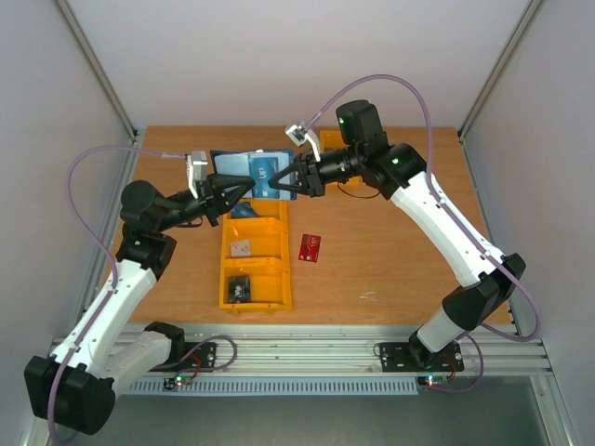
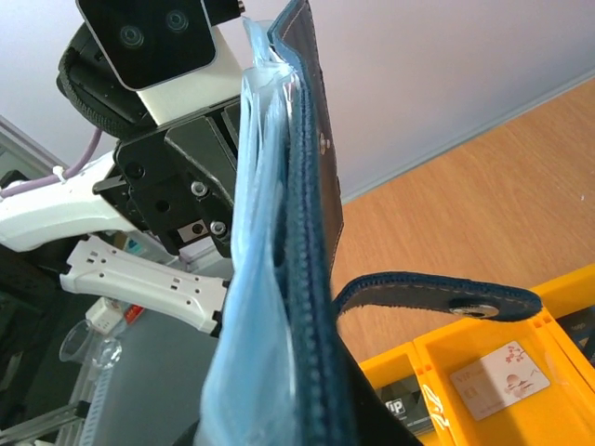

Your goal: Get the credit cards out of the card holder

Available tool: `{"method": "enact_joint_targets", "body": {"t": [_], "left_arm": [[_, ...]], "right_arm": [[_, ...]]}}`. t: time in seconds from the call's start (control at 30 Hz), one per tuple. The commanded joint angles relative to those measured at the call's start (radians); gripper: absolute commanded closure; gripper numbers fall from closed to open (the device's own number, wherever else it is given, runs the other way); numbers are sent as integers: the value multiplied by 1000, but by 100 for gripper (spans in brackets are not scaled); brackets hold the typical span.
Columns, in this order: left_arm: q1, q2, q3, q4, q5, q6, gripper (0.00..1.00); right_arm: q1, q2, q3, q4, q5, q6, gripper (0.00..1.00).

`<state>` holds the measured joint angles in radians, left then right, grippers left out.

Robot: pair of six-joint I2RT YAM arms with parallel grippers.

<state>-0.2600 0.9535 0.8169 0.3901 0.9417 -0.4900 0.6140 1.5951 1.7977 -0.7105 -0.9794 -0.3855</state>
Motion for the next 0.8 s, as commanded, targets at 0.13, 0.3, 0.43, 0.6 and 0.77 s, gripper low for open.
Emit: {"method": "enact_joint_targets", "body": {"t": [0.13, 0.3, 0.43, 0.6, 0.77], "left_arm": [[-4, -24, -7, 36, 26, 4, 100], [6, -24, -9, 39, 31, 0, 100], [15, -25, -10, 48, 59, -5, 100], [19, -27, -12, 56, 60, -7, 100], [19, -30, -13, 54, 60, -9, 100]], "right_arm": [[-28, -49, -27, 31, -23, 0, 82], [-32, -56, -24, 6, -24, -19, 92], [-51, -68, -37, -6, -31, -21, 90], [-54, -63, -23, -59, -46, -42, 76], [-59, -69, -29, -78, -50, -56, 79]]}}
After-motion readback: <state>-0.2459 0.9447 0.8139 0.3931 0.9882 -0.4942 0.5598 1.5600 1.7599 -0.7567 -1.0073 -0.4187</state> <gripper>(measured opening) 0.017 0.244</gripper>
